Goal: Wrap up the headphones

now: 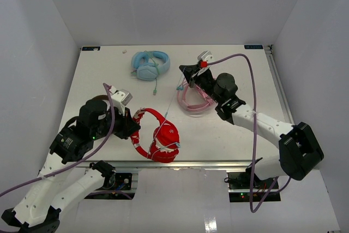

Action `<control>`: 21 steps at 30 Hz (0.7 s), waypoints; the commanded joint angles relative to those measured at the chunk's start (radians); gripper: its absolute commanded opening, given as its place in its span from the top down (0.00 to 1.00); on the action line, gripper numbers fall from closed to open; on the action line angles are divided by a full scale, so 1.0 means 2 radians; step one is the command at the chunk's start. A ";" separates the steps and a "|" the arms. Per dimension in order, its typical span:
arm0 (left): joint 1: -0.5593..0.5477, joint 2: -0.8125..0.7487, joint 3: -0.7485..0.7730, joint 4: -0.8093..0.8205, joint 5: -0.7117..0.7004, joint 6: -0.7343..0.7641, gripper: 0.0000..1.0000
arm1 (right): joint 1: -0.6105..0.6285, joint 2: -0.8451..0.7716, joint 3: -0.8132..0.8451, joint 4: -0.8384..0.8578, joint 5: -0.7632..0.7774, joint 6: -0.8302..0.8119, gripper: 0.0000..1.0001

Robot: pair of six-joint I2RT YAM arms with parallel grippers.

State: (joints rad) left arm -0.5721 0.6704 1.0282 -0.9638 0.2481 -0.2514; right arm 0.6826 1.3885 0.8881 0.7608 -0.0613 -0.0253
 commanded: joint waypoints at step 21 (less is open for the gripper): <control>0.001 -0.030 0.120 0.070 -0.181 -0.135 1.00 | -0.035 -0.055 -0.024 -0.024 0.048 -0.015 0.92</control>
State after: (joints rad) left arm -0.5716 0.6503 1.1805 -0.8886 -0.0235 -0.4319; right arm 0.6291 1.2797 0.8547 0.6537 0.0144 -0.0775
